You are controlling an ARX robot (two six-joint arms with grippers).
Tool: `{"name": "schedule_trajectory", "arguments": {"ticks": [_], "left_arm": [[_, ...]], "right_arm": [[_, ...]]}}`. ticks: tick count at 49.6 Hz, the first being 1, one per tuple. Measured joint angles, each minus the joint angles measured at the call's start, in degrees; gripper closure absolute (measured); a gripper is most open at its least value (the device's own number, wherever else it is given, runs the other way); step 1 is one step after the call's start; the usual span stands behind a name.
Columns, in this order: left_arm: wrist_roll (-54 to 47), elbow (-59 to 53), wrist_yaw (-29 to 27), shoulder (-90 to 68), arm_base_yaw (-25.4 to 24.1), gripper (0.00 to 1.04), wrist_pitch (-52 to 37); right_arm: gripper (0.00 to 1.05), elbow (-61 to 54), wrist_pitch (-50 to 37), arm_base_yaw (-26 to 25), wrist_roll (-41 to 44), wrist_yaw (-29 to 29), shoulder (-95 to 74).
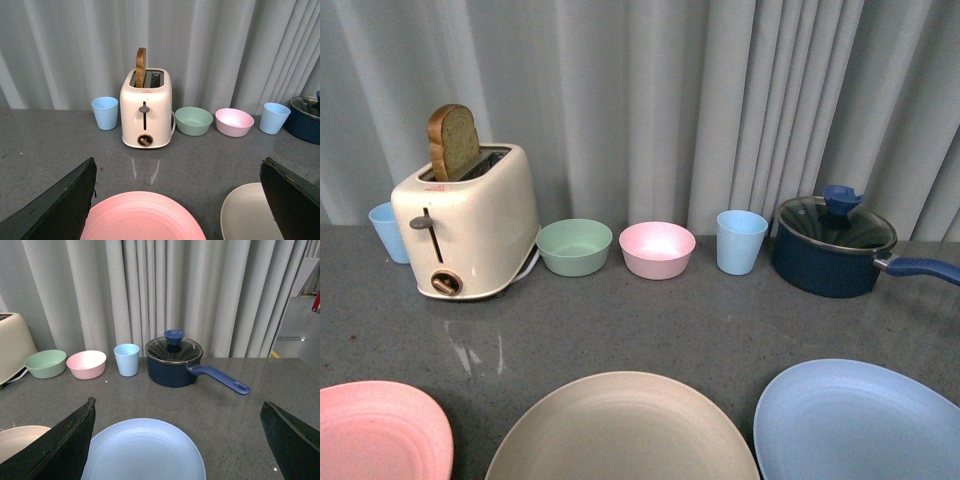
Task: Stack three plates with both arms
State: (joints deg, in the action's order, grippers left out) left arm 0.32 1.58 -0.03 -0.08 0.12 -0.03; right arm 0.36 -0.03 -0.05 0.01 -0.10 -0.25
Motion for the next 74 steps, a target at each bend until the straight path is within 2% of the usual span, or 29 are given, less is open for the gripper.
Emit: {"name": "schedule_trajectory", "arguments": {"ticks": [5,6,8,10,12,18,25,30,36,40,46,56,74], "left_arm": [[0.07,0.02,0.09,-0.02,-0.02,0.07,0.02],[1.31,0.31,1.75,-0.94,-0.85,0.07,1.2],[9.38,4.07,16.31,-6.97,-5.88,0.07,10.49],[17.86,6.54,25.05,-14.12,-10.73,0.07,13.55],[21.33,7.8,29.53,-19.37,-14.56,0.07,12.09],[24.15,13.51,37.16,-33.18,-24.09,0.07,7.72],[16.28,16.9,32.74,-48.41,-28.3,0.07,-4.92],[8.17,20.22,31.61,-62.49,-29.86,0.07,-14.23],[-4.15,26.12,30.08,-80.32,-32.0,0.07,-15.63],[-8.46,29.27,27.65,-89.0,-32.89,0.07,-17.81],[-14.82,34.47,27.3,-97.09,-33.38,0.07,-15.56],[-20.59,41.27,29.92,-102.51,-33.68,0.07,-4.74],[-28.61,45.0,25.9,-108.85,-35.71,0.07,-2.38]], "right_arm": [[0.07,0.0,0.0,0.0,0.0,0.0,0.0],[0.07,0.0,0.0,0.0,0.0,0.0,0.0],[0.07,0.0,0.0,0.0,0.0,0.09,0.0],[0.07,0.0,0.0,0.0,0.02,-0.24,0.0],[0.07,0.0,0.0,0.04,0.0,-0.02,0.0],[0.07,0.0,0.0,0.04,0.0,0.04,0.0],[0.07,0.0,0.0,0.04,0.0,0.0,0.0],[0.07,0.0,0.0,0.04,0.0,0.02,0.0],[0.07,0.0,0.0,0.04,0.0,0.02,0.0],[0.07,0.0,0.0,0.04,0.0,0.0,0.0],[0.07,0.0,0.0,0.04,0.0,0.0,0.0],[0.07,0.0,0.0,0.04,0.02,0.0,0.0],[0.07,0.0,0.0,0.04,0.0,0.0,0.0]]}}
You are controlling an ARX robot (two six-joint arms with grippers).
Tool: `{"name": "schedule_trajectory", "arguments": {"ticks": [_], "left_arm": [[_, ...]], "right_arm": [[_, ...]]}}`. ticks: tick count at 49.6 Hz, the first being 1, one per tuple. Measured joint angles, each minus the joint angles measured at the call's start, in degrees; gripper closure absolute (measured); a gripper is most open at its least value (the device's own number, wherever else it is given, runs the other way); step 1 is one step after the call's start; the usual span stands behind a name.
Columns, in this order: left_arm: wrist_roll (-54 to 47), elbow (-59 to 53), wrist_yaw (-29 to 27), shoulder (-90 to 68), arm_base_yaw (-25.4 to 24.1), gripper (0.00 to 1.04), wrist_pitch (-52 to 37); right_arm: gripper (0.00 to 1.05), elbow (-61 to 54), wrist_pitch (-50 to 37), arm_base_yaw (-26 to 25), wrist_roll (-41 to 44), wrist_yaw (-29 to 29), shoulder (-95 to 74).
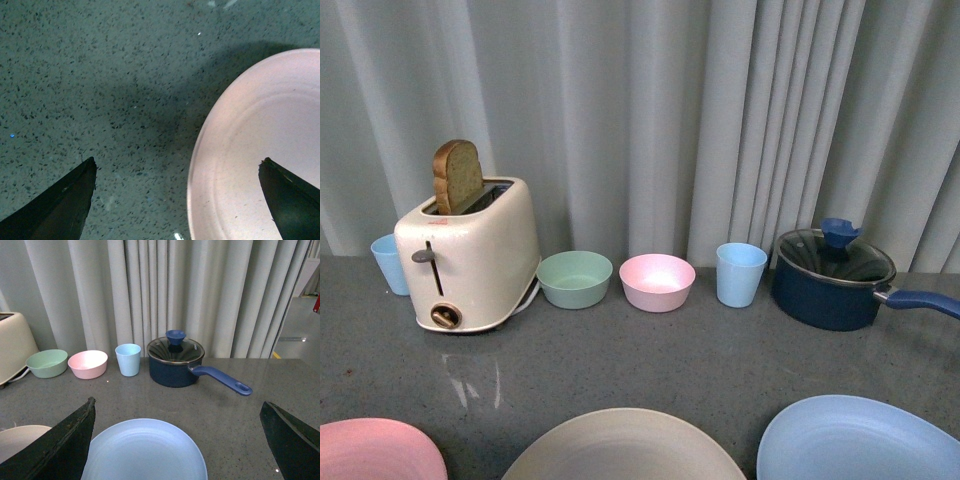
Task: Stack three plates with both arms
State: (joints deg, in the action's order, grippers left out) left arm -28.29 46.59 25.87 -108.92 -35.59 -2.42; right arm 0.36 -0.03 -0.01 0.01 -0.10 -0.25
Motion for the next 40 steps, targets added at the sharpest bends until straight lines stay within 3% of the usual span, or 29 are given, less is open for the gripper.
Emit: {"name": "schedule_trajectory", "arguments": {"ticks": [15,40], "left_arm": [[-4.87,0.63,0.74,-1.25,-0.44,0.07,3.54],[-5.51,0.44,-2.16,-4.57,1.6,0.07,-0.37]], "right_arm": [[0.07,0.0,0.0,0.0,0.0,0.0,0.0],[0.07,0.0,0.0,0.0,0.0,0.02,0.0]]}}
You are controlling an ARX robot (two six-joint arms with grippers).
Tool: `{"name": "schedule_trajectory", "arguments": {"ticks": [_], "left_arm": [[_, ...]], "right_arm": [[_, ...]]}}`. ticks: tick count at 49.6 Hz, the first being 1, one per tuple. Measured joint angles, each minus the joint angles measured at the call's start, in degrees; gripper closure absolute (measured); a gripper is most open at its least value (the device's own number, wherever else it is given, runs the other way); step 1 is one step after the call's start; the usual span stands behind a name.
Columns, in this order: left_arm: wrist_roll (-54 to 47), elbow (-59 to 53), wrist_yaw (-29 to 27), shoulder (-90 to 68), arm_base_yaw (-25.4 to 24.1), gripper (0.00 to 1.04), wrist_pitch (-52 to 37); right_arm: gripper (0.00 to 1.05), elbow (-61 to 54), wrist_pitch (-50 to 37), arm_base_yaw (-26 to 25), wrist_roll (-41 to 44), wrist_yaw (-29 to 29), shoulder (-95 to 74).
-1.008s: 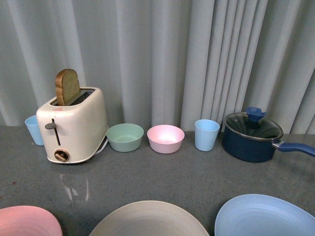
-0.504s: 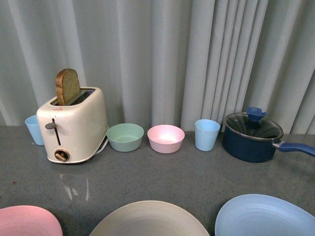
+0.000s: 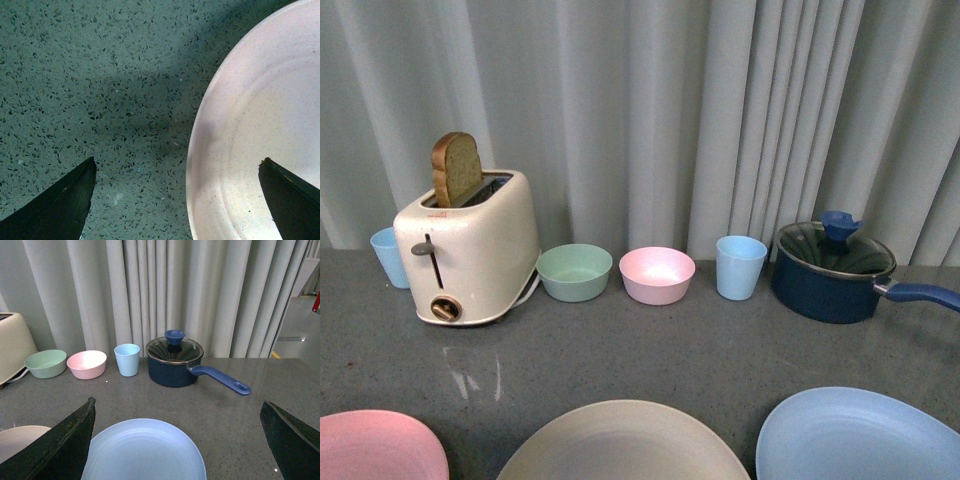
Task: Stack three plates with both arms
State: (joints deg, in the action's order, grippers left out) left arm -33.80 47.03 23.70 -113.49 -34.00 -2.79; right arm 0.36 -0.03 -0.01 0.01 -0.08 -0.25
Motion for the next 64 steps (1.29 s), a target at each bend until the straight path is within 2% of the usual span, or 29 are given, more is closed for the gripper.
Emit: {"name": "schedule_trajectory", "arguments": {"ticks": [12,46,64], "left_arm": [[1.31,0.09,-2.14,-2.47,0.0,0.07,-1.03],[2.45,1.33,-3.04,-3.98,1.46,0.08,-1.44],[2.14,1.33,-4.02,-4.81,2.21,0.62,-2.23]], "right_arm": [[0.07,0.0,0.0,0.0,0.0,-0.02,0.0],[0.07,0.0,0.0,0.0,0.0,-0.02,0.0],[0.07,0.0,0.0,0.0,0.0,-0.02,0.0]]}}
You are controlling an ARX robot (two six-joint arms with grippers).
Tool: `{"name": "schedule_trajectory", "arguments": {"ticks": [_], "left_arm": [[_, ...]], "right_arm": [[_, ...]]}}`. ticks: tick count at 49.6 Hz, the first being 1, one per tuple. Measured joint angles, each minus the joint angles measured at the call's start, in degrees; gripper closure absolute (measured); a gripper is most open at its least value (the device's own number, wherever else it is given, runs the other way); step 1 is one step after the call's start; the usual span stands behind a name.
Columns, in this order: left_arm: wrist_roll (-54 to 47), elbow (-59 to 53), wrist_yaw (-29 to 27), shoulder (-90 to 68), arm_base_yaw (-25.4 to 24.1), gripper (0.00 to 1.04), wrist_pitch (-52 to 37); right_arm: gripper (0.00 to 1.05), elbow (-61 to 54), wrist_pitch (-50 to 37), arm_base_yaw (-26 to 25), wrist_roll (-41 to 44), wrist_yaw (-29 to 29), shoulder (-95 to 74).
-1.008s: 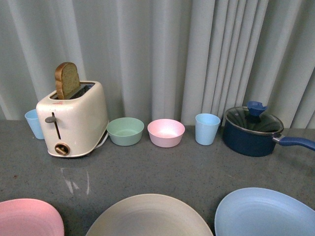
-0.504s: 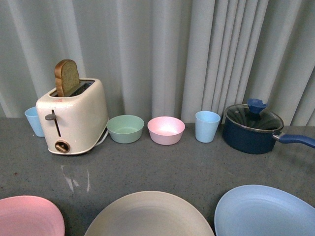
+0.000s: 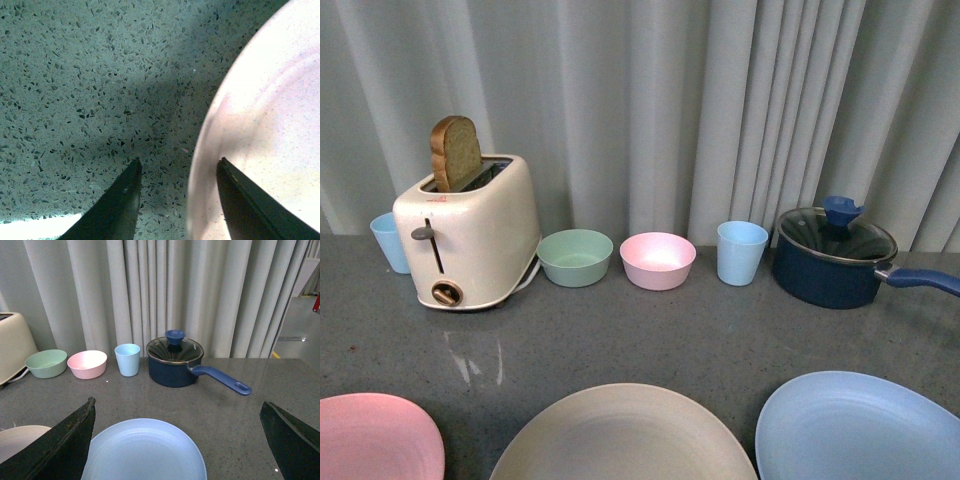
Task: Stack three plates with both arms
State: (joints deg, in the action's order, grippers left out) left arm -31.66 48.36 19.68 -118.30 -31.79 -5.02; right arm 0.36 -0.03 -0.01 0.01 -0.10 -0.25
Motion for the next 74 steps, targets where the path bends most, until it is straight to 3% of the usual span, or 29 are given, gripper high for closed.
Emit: {"name": "schedule_trajectory", "arguments": {"ticks": [11,37,47,57,74], "left_arm": [[1.99,1.53,2.89,0.2,-0.61,0.99,2.6],[8.26,11.96,10.03,6.84,-6.14,1.01,17.33],[9.66,13.53,13.05,11.17,-5.73,1.01,21.33],[12.35,5.53,14.6,19.12,1.97,1.01,19.58],[23.1,-6.19,9.92,24.04,24.48,1.01,8.98]], "right_arm": [[0.07,0.0,0.0,0.0,0.0,0.0,0.0],[0.07,0.0,0.0,0.0,0.0,0.02,0.0],[0.07,0.0,0.0,0.0,0.0,0.02,0.0],[0.07,0.0,0.0,0.0,0.0,0.0,0.0],[0.07,0.0,0.0,0.0,0.0,0.0,0.0]]}}
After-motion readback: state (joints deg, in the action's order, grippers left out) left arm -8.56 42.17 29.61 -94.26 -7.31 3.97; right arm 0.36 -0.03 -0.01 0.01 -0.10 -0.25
